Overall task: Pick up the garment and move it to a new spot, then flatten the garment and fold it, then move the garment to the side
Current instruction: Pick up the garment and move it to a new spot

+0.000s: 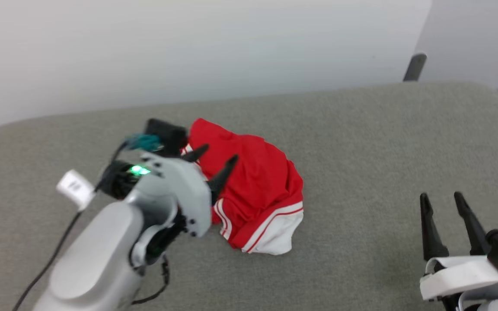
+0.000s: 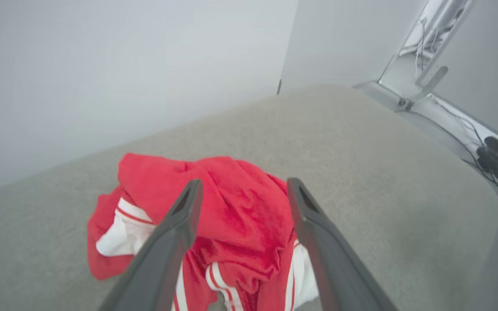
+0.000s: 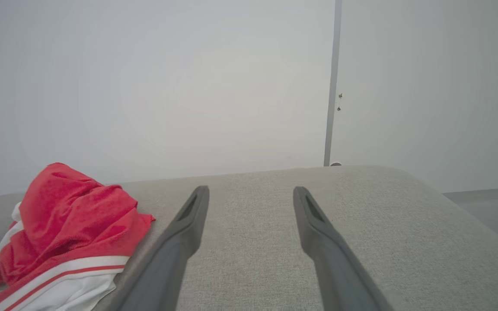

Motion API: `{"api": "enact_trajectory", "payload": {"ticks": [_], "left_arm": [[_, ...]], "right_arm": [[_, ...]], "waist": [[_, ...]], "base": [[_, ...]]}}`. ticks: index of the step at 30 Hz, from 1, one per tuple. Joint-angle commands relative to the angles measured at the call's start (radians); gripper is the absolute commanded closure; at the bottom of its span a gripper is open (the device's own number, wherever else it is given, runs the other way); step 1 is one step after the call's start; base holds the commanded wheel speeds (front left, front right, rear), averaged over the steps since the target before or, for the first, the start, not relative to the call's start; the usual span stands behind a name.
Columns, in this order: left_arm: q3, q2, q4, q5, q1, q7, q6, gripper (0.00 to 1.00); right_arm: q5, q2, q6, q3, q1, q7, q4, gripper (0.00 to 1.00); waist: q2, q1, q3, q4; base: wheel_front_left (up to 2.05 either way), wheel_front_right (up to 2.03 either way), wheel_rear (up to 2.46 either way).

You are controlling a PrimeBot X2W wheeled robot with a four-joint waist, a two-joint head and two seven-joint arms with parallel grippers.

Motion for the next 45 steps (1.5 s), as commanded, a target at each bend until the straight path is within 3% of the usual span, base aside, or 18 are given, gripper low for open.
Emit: {"api": "enact_trajectory", "payload": {"ticks": [1, 7, 20, 27, 45], "left_arm": [[0.014, 0.015, -0.023, 0.009, 0.03, -0.038, 0.001, 0.0], [0.086, 0.076, -0.104, 0.038, 0.134, -0.244, -0.001, 0.0], [0.222, 0.156, -0.137, 0.09, 0.408, -0.591, 0.078, 0.0], [0.285, 0.153, -0.115, 0.1, 0.515, -0.654, 0.107, 0.0], [0.42, 0.115, -0.097, 0.139, 0.664, -0.663, 0.045, 0.0]], "right_arm": [[0.005, -0.004, 0.0, 0.007, 0.019, -0.001, 0.001, 0.0], [0.005, -0.016, 0.0, 0.019, 0.037, -0.002, -0.002, 0.0], [0.002, -0.039, 0.0, 0.014, 0.078, -0.006, 0.011, 0.0], [0.003, -0.048, 0.0, -0.014, 0.106, -0.006, 0.011, 0.0], [-0.013, -0.02, 0.0, -0.072, 0.176, -0.007, -0.022, 0.0]], "waist": [[0.0, 0.0, -0.046, 0.036], [0.0, 0.0, -0.077, 0.066], [0.0, 0.0, -0.127, 0.131], [0.0, 0.0, -0.148, 0.168], [0.0, 0.0, -0.163, 0.219]], "base": [[0.0, 0.0, 0.0], [0.0, 0.0, 0.0], [0.0, 0.0, 0.0], [0.0, 0.0, 0.0], [0.0, 0.0, 0.0]]}}
